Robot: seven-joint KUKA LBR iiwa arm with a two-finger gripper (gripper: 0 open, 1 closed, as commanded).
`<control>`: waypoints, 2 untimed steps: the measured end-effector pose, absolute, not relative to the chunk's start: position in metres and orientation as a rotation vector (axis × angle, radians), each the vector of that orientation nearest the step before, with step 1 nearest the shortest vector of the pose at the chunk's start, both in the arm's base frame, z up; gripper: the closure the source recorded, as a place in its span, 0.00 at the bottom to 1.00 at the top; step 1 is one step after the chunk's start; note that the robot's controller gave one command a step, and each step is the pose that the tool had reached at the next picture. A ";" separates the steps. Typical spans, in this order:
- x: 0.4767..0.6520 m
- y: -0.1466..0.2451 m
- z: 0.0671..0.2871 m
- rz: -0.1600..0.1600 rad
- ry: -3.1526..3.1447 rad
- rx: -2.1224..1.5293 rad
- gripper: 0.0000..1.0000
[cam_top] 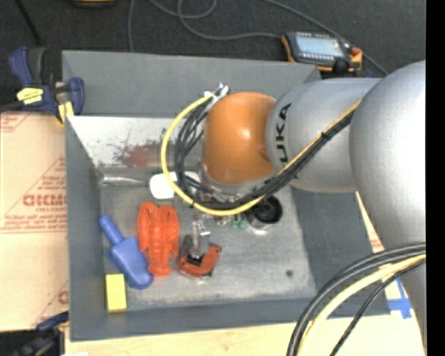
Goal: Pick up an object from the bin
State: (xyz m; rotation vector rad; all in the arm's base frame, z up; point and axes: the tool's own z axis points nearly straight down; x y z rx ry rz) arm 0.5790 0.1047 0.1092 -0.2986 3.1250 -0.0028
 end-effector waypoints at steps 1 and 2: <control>0.581 0.126 0.085 -0.002 3.123 -0.281 0.00; 0.537 0.100 0.075 0.011 3.127 -0.178 0.00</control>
Offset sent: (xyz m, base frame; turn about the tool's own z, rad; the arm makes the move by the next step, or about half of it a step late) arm -0.0572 -0.0249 -0.0392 0.1017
